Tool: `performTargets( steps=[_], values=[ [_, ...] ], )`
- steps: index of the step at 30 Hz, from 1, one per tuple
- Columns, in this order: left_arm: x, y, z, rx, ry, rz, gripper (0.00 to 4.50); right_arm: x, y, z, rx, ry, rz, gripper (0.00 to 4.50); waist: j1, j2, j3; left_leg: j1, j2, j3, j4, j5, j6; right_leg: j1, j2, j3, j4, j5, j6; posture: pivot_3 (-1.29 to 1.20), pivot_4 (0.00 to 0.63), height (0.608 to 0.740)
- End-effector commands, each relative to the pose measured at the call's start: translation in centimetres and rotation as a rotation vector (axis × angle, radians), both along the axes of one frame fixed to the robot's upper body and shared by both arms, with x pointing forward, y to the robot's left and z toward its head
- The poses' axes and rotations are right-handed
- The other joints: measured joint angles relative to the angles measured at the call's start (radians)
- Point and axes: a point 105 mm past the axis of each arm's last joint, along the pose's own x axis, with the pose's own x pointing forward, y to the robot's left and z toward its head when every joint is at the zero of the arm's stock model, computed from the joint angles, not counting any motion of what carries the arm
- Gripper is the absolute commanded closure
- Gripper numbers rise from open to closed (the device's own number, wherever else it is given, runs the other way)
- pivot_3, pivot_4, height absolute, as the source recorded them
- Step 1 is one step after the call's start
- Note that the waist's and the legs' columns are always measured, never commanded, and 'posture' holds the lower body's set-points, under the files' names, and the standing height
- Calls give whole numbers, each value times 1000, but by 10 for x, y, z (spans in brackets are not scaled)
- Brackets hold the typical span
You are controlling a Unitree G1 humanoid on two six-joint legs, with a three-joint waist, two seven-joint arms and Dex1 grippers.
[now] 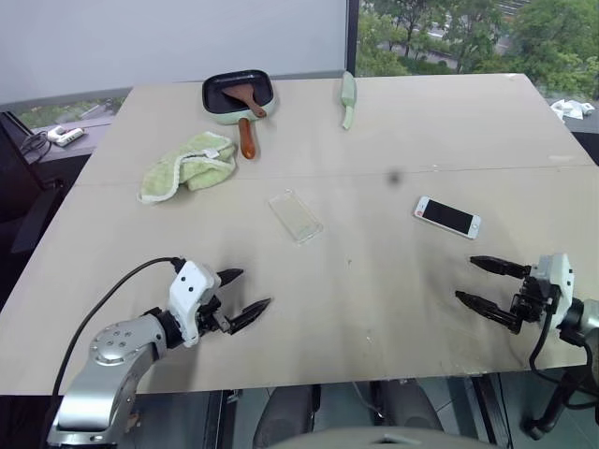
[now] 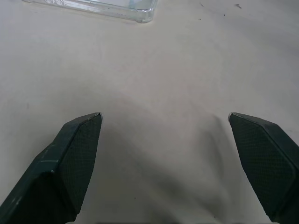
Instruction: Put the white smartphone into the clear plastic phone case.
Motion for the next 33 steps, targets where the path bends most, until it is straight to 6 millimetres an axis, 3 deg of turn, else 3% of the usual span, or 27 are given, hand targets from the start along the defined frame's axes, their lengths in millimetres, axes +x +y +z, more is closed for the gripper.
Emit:
performTargets(
  steps=[1,20,30,33],
  values=[
    [-2,-2,3,-4,-26,-19,0,-1,-8,8,-23,-39,-8,94,0,0,0,0,0,0,0,0,0,0,0,0,0,0,0,0,150,740],
    [6,3,3,-18,-62,-44,0,-3,-7,5,-14,-44,-6,94,0,0,0,0,0,0,0,0,0,0,0,0,0,0,0,0,150,740],
    [42,-1,24,33,-96,-300,0,-9,24,20,61,-56,96,94,0,0,0,0,0,-1,0,0,0,1,2,-2,0,0,0,0,150,740],
    [75,-4,41,53,-127,-400,0,-11,40,25,66,-94,123,94,0,-1,0,0,-1,-1,0,0,0,1,2,-2,0,0,0,0,150,740]
  ],
)
